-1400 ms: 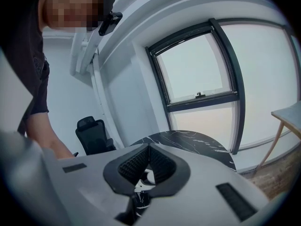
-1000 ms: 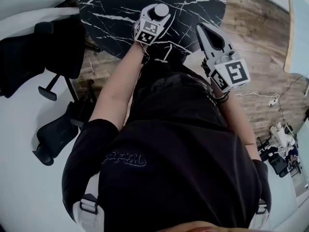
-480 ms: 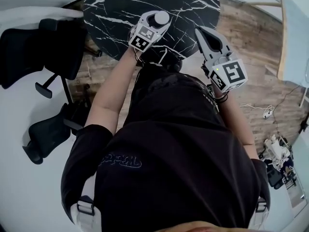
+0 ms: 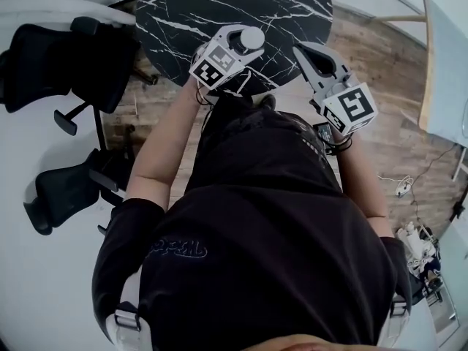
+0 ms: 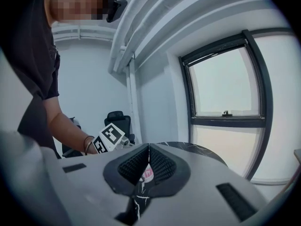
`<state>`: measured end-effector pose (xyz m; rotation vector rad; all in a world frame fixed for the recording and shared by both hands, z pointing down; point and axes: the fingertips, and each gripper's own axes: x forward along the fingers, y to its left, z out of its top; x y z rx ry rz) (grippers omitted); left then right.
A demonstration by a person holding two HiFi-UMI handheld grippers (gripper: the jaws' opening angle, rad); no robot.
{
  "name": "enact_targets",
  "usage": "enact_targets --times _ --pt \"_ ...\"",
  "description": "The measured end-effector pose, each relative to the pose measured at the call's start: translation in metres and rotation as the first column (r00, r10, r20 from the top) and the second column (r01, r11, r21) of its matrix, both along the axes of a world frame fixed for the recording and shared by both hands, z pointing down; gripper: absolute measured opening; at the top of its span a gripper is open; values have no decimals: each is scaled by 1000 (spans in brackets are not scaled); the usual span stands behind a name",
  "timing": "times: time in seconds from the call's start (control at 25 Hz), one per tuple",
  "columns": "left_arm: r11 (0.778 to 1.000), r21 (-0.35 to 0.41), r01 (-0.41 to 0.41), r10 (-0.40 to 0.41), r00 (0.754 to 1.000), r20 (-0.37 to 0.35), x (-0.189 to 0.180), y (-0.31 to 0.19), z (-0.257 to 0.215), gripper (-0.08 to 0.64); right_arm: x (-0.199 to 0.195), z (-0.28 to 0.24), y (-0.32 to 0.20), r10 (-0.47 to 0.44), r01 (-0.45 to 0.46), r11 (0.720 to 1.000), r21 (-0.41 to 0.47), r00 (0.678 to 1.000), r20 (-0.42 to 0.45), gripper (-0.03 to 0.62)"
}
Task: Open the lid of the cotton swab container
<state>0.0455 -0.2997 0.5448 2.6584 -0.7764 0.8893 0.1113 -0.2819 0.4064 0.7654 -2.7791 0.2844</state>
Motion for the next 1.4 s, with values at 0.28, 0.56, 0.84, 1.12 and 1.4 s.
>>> enact_targets --times 0.28,0.56,0.84,1.12,1.4 --pt "1000 -21 -2 2 1000 -7 16 44 -20 268 15 2 22 -56 57 998 31 998 -25 23" --pt "999 -34 21 -21 1000 -2 24 76 -34 268 17 10 45 -139 140 990 26 990 -33 23" --pt "997 -81 -13 11 1000 -24 25 104 -53 268 -2 4 59 -203 203 979 29 979 -9 23" --pt "993 -87 -76 74 997 -32 16 112 -60 268 -27 5 62 -204 204 979 29 979 -15 23" --pt "986 -75 -147 146 989 -20 -12 127 -75 268 -65 -14 80 -230 229 972 48 973 10 25"
